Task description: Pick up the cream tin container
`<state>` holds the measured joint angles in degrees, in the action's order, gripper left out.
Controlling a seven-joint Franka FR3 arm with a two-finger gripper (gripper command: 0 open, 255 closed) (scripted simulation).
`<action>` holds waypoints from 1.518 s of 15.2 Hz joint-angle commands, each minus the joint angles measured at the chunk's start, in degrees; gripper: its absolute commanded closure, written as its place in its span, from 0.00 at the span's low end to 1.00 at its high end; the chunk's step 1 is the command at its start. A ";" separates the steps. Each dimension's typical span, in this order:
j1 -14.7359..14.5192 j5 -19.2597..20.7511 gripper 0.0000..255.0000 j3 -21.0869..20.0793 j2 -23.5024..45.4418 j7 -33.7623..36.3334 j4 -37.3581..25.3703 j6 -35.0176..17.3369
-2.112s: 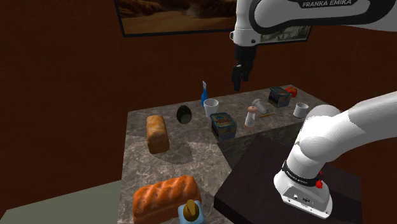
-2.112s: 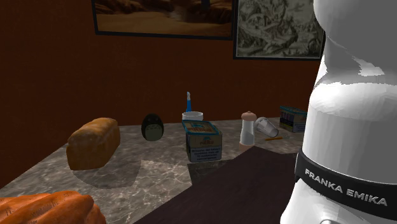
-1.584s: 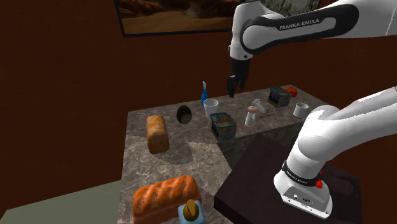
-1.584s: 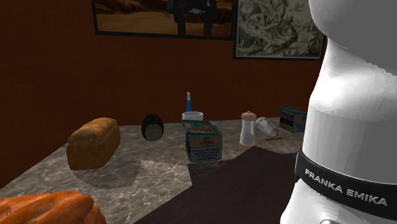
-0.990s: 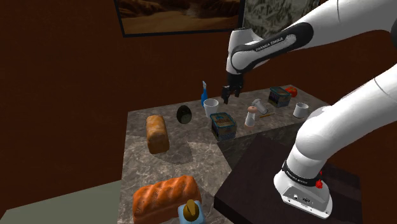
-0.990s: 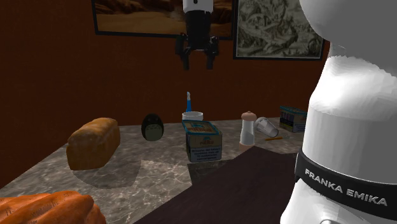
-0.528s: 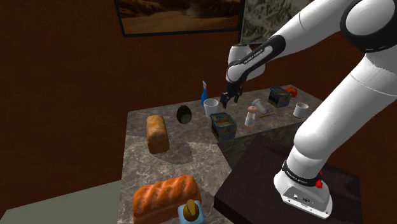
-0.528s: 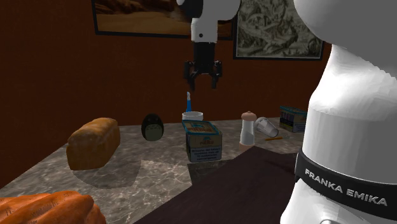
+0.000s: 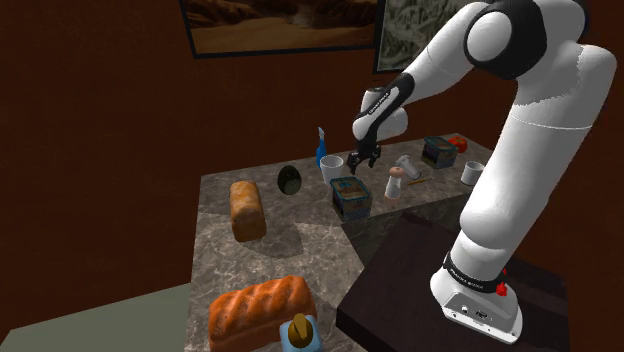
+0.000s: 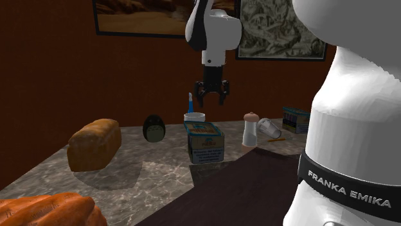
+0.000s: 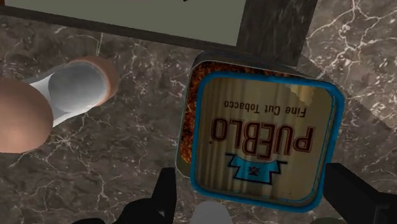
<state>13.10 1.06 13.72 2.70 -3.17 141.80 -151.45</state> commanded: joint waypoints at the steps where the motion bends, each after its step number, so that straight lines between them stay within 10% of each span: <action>1: 0.75 -2.95 0.00 0.21 5.21 -1.48 -2.38 -3.17; 14: 5.65 -11.42 0.00 -3.25 19.16 -6.86 -7.70 -12.27; 15: 5.68 -11.46 1.00 -3.30 19.34 -6.88 -7.85 -12.30; 23: 5.70 -11.48 1.00 -3.32 19.40 -6.90 -7.90 -12.31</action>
<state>18.80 -10.41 10.40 22.07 -10.07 133.89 -163.77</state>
